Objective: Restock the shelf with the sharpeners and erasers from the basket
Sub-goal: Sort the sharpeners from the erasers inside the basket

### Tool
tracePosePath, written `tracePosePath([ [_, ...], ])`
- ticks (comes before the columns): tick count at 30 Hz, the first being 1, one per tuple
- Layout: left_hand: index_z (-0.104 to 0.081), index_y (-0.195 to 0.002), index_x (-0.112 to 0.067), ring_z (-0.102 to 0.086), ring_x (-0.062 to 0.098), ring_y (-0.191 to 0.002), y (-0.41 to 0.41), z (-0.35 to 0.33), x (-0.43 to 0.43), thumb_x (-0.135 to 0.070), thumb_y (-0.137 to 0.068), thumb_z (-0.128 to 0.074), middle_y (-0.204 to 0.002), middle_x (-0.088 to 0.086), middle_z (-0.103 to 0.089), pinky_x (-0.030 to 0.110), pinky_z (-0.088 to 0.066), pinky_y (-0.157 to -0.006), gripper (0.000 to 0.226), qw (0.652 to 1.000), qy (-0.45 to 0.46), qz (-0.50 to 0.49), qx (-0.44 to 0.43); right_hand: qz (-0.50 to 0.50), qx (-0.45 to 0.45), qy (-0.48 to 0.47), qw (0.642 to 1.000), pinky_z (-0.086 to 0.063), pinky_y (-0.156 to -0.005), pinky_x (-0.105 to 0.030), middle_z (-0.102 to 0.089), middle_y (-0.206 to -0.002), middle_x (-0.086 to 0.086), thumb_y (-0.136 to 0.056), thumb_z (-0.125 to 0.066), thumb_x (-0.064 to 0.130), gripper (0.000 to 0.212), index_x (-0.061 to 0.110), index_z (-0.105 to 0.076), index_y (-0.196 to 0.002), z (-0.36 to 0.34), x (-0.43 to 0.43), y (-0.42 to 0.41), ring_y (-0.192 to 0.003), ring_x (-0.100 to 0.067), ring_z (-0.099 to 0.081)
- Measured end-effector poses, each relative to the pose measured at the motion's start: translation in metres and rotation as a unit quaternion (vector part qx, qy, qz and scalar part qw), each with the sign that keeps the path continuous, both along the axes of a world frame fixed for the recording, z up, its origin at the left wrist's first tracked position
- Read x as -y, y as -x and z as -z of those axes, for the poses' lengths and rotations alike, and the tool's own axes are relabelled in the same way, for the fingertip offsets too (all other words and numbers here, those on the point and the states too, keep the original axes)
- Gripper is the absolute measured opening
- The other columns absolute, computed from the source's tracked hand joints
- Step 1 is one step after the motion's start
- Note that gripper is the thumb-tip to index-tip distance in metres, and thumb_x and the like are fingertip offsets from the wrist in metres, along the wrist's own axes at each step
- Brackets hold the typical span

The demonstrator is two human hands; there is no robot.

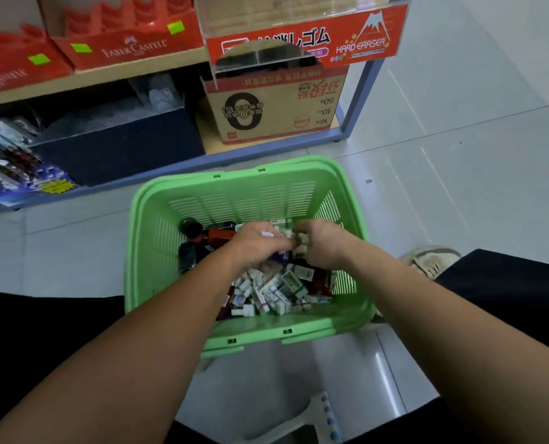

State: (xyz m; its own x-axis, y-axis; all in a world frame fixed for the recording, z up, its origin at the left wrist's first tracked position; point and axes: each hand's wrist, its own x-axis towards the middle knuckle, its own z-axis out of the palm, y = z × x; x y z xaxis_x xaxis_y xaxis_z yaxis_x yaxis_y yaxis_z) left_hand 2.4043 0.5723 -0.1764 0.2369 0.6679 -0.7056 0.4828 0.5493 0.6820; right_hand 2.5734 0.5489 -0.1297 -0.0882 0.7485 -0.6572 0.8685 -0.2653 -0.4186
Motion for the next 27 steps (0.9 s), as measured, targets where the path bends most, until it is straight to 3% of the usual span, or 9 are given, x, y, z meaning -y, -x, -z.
tracePosePath([
  [2, -0.065, -0.115, -0.008, -0.076, 0.022, -0.066, 0.004, 0.001, 0.005, -0.041, -0.086, -0.083, -0.093, 0.014, -0.078, 0.026, -0.052, -0.049, 0.047, 0.999, 0.013, -0.035, 0.000, -0.001, 0.011, 0.044, 0.999, -0.053, -0.093, -0.034, -0.062, -0.139, -0.014, -0.095, -0.060, 0.003, 0.060, 0.014, -0.047, -0.152, 0.017, 0.006, 0.005, -0.120, -0.032, -0.062],
  [4, -0.060, -0.124, -0.009, -0.077, 0.023, -0.068, 0.007, 0.003, 0.011, -0.048, -0.090, -0.077, -0.090, 0.011, -0.079, 0.024, -0.048, -0.048, 0.055, 0.998, 0.031, -0.057, 0.004, -0.025, 0.041, 0.070, 0.996, -0.057, -0.089, -0.035, -0.065, -0.128, -0.013, -0.098, -0.062, 0.010, 0.046, 0.012, -0.052, -0.143, 0.033, 0.015, 0.008, -0.106, -0.029, -0.064],
  [8, -0.061, -0.117, -0.012, -0.065, 0.019, -0.061, 0.007, 0.006, 0.016, -0.056, -0.092, -0.071, -0.083, 0.009, -0.078, 0.024, -0.041, -0.046, 0.051, 0.997, 0.030, -0.072, -0.005, -0.043, 0.074, 0.050, 0.995, -0.055, -0.089, -0.034, -0.061, -0.112, -0.007, -0.102, -0.063, 0.019, 0.035, 0.012, -0.057, -0.135, 0.054, 0.021, 0.012, -0.096, -0.025, -0.059],
  [11, -0.056, -0.119, -0.015, -0.066, 0.019, -0.068, 0.008, 0.010, 0.013, -0.058, -0.084, -0.078, -0.093, 0.011, -0.078, 0.026, -0.045, -0.051, 0.059, 0.993, 0.040, -0.108, -0.010, -0.061, 0.099, 0.041, 0.992, -0.051, -0.101, -0.037, -0.056, -0.135, -0.014, -0.102, -0.063, 0.033, 0.038, 0.013, -0.061, -0.134, 0.060, 0.018, 0.012, -0.107, -0.029, -0.062],
  [13, -0.049, -0.123, -0.019, -0.067, 0.018, -0.068, 0.010, 0.013, 0.011, -0.051, -0.078, -0.086, -0.097, 0.011, -0.077, 0.028, -0.046, -0.053, 0.066, 0.991, 0.062, -0.120, 0.004, -0.069, 0.104, 0.055, 0.991, -0.049, -0.105, -0.037, -0.051, -0.144, -0.018, -0.101, -0.064, 0.035, 0.043, 0.011, -0.061, -0.136, 0.060, 0.016, 0.011, -0.118, -0.032, -0.062],
  [15, -0.052, -0.125, -0.014, -0.067, 0.017, -0.064, 0.011, 0.016, 0.010, -0.036, -0.074, -0.093, -0.097, 0.013, -0.077, 0.026, -0.045, -0.049, 0.070, 0.990, 0.076, -0.114, 0.025, -0.057, 0.096, 0.060, 0.992, -0.051, -0.099, -0.035, -0.059, -0.136, -0.015, -0.098, -0.069, 0.029, 0.040, 0.011, -0.062, -0.133, 0.059, 0.015, 0.010, -0.115, -0.032, -0.064],
  [18, -0.064, -0.114, -0.017, -0.064, 0.013, -0.057, 0.010, 0.020, 0.006, -0.027, -0.076, -0.093, -0.093, 0.014, -0.076, 0.024, -0.043, -0.045, 0.049, 0.995, 0.056, -0.081, 0.019, -0.034, 0.072, 0.063, 0.995, -0.049, -0.085, -0.031, -0.064, -0.112, -0.007, -0.095, -0.071, 0.019, 0.035, 0.015, -0.060, -0.128, 0.059, 0.016, 0.010, -0.100, -0.028, -0.061],
  [22, -0.066, -0.109, -0.020, -0.063, 0.015, -0.058, 0.007, 0.021, 0.003, -0.026, -0.079, -0.091, -0.096, 0.016, -0.076, 0.024, -0.045, -0.045, 0.039, 0.997, 0.042, -0.069, 0.007, 0.033, 0.026, 0.028, 0.999, -0.046, -0.080, -0.030, -0.060, -0.113, -0.004, -0.095, -0.070, 0.016, 0.040, 0.015, -0.050, -0.129, 0.057, 0.020, 0.010, -0.094, -0.025, -0.057],
  [27, -0.065, -0.112, -0.021, -0.072, 0.021, -0.072, 0.012, 0.029, 0.000, -0.004, -0.070, -0.094, -0.106, 0.013, -0.071, 0.036, -0.063, -0.066, 0.053, 0.995, 0.042, -0.090, 0.000, 0.200, -0.074, -0.029, 0.977, -0.052, -0.083, -0.032, -0.061, -0.120, -0.007, -0.091, -0.074, 0.011, 0.040, 0.013, -0.053, -0.124, 0.048, 0.017, 0.008, -0.097, -0.024, -0.060],
])
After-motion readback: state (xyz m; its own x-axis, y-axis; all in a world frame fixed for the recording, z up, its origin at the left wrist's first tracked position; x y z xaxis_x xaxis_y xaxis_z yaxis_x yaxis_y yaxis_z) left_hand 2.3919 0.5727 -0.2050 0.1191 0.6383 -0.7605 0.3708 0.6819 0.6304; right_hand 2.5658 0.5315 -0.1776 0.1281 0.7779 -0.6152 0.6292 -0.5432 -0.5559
